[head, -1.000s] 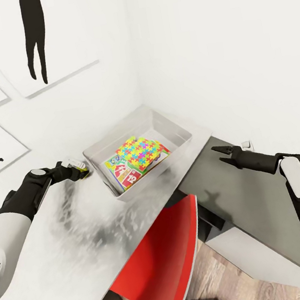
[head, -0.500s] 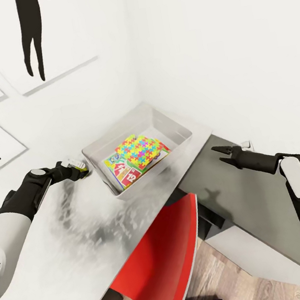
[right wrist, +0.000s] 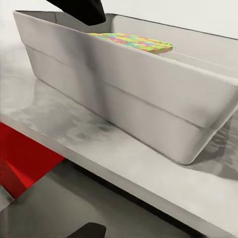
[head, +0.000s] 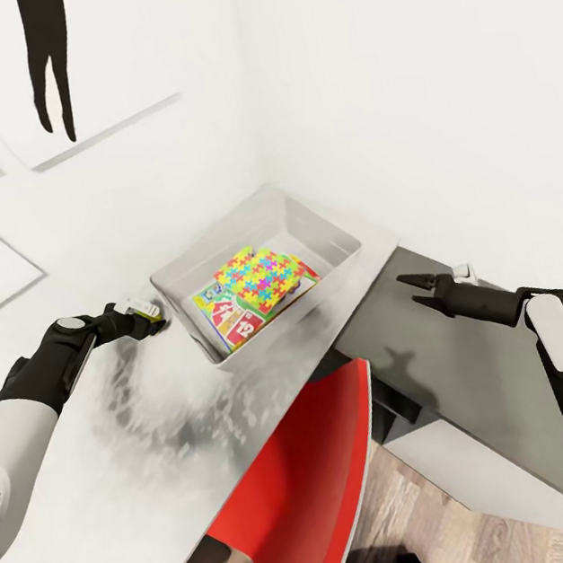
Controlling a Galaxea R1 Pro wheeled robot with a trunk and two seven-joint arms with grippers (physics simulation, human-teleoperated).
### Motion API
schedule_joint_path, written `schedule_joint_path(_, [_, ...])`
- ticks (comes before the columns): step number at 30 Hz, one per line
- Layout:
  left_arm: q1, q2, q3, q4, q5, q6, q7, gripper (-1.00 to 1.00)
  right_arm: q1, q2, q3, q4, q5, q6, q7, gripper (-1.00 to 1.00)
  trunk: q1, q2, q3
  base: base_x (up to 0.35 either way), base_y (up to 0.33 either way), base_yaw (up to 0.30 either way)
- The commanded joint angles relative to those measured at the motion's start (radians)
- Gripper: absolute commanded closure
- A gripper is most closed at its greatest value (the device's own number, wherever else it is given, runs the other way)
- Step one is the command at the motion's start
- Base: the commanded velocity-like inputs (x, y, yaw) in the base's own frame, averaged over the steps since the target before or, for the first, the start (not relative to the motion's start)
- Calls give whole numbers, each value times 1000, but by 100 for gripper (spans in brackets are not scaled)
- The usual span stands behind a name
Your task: Put all the toys in the child's room - the three board games (two on the bed and one on the table), the two jigsaw puzzles on the table, and the tennis ball on the table - inside the toy box on the table in the child's room.
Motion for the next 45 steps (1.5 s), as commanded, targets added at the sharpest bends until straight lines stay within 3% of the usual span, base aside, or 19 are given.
schedule_joint_path(1, [-1,1,-2,-2,-6,3,-4,-100,-1,0,-2,0,10,4,10,-100,0,-2,-3,0,0,0])
schedule_joint_path(39, [-3,4,-1,0,-6,12,-1,-100,-1,0,-2,2,10,4,10,-100,0,-2,-14,0,0,0])
schedule_joint_path(45, [-4,5,-1,0,-6,13,34,-100,-1,1,-2,2,10,4,10,-100,0,-2,-20,0,0,0])
